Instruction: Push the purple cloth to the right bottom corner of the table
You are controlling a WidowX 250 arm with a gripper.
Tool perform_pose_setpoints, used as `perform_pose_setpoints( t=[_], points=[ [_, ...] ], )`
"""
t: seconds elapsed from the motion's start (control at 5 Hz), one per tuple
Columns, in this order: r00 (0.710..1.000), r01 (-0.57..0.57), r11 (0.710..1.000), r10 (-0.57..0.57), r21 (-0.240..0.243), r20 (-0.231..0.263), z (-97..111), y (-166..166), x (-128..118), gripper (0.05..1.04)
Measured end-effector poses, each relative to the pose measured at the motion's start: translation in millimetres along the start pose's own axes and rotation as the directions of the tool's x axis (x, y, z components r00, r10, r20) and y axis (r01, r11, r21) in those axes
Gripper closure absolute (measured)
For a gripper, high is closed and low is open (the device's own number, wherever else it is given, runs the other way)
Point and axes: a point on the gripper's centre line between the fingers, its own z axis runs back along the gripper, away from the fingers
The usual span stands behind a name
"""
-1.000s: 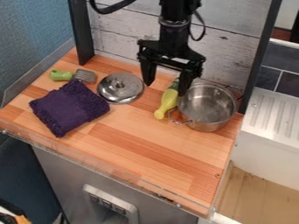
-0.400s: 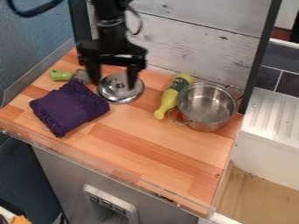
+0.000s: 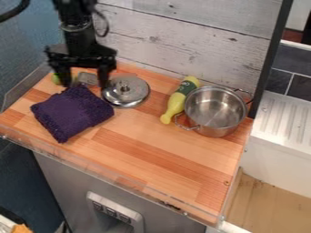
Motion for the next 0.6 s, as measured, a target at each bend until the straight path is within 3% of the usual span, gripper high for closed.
perform_pose_setpoints(
  t=[0.4,0.6],
  points=[
    [0.993,-0.097,0.992,0.101,0.076,-0.058,-32.0,38.7,3.7,0.083],
    [0.991,-0.119,0.989,0.123,0.09,-0.047,-41.9,48.4,1.9,0.083]
  ],
)
